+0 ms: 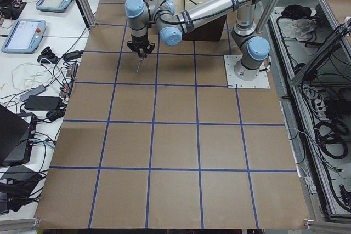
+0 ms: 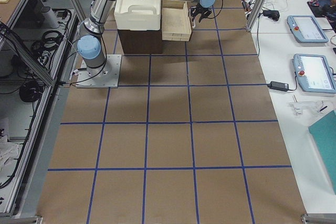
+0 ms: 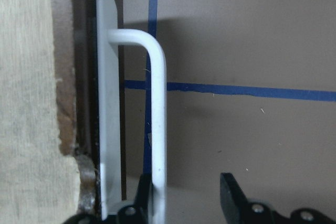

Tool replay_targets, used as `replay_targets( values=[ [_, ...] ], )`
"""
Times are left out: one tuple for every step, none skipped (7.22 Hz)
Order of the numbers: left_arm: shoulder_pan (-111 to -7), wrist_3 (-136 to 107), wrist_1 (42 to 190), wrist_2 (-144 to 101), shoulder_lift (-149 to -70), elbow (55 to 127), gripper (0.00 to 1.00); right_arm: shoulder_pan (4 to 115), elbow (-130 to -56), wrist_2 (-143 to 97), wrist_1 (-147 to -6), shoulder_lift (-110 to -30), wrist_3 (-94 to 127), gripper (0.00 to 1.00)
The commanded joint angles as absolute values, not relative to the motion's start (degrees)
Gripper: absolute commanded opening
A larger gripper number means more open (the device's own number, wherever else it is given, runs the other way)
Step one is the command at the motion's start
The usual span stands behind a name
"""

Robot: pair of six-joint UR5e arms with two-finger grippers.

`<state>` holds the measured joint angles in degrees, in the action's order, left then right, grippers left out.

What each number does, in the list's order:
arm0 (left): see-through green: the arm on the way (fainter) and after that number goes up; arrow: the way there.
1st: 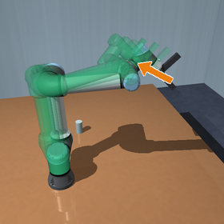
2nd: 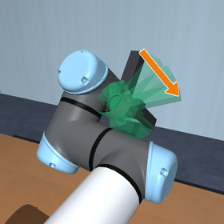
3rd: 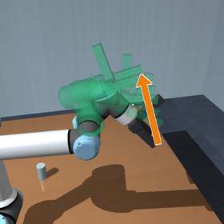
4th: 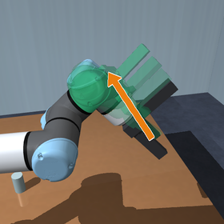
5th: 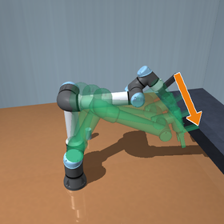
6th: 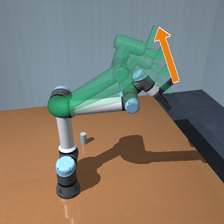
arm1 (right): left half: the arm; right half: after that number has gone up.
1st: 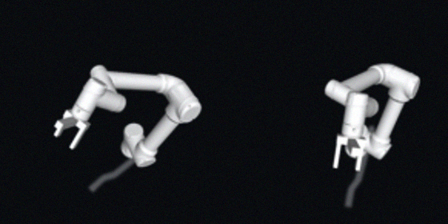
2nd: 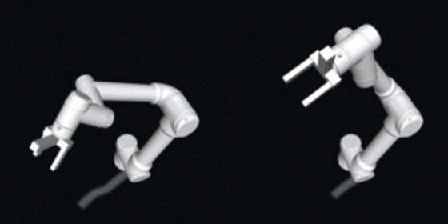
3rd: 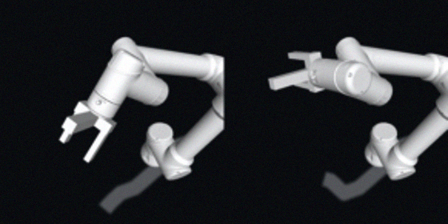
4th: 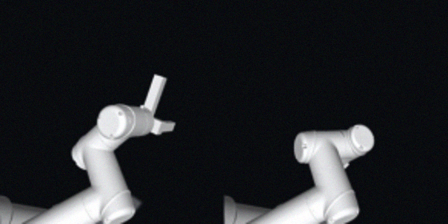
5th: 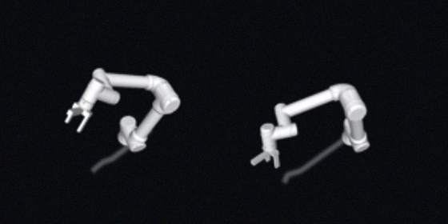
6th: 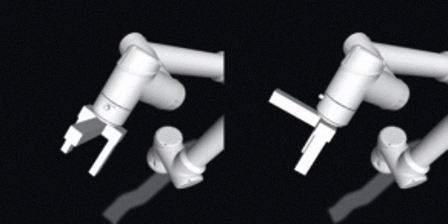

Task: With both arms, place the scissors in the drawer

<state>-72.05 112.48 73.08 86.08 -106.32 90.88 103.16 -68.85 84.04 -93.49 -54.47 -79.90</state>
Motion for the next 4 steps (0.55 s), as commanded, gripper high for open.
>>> replay_targets(
  values=[
    [-73.0, 110.7, 74.1, 86.0, -105.6, 90.9, 0.0, 103.0, -69.0, 84.5, -93.3, -55.5, -78.4, 0.75],
    [-73.0, 110.7, 74.1, 86.2, -105.6, 90.9, 0.0, 103.0, -69.0, 85.2, -93.3, -55.6, -78.2, 1.0],
    [-73.1, 110.7, 74.1, 86.2, -105.5, 90.9, 0.0, 103.1, -69.0, 86.1, -93.2, -56.5, -78.2, 1.0],
    [-73.6, 110.1, 75.2, 86.0, -105.0, 90.9, 0.0, 102.9, -69.0, 86.2, -93.3, -58.7, -78.2, 1.0]
  ],
)
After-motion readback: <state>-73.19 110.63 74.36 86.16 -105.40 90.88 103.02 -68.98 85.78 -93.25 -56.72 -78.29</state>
